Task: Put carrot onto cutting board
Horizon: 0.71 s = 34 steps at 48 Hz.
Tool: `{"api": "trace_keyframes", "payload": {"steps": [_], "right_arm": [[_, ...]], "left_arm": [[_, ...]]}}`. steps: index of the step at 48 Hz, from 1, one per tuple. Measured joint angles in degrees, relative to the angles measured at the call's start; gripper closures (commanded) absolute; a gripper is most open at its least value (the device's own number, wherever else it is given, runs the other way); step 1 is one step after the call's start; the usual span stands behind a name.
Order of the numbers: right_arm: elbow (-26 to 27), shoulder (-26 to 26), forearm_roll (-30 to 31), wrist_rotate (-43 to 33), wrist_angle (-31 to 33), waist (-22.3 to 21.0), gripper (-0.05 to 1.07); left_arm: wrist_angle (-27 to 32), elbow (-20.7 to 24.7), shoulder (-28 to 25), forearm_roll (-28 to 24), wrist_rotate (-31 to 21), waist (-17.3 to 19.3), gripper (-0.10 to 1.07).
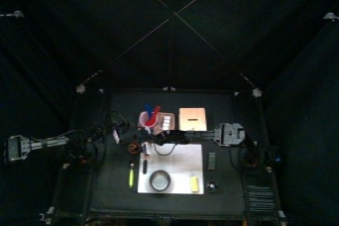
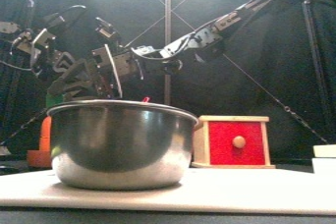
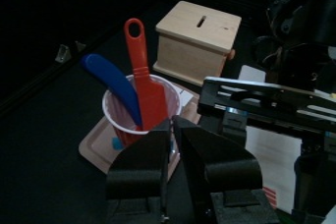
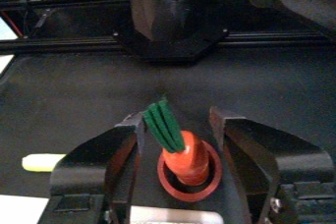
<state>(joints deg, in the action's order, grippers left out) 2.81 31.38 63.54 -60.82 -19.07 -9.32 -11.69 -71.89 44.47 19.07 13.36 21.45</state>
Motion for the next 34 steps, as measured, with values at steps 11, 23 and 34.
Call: {"api": "trace_keyframes", "payload": {"steps": [11, 23, 34], "right_arm": [[0.26, 0.97, -0.18, -0.09, -0.53, 0.0, 0.23], [0.53, 1.41, -0.35, -0.35, -1.32, 0.18, 0.26], [0.53, 1.41, -0.26, -0.44, -1.32, 0.26, 0.4]], "left_arm": [[0.26, -0.26, 0.0, 0.62, 0.0, 0.0, 0.44], [1.32, -0.26, 0.0, 0.97, -0.09, 0.0, 0.44], [1.32, -0.26, 0.0, 1.05, -0.09, 0.0, 0.44]]}}
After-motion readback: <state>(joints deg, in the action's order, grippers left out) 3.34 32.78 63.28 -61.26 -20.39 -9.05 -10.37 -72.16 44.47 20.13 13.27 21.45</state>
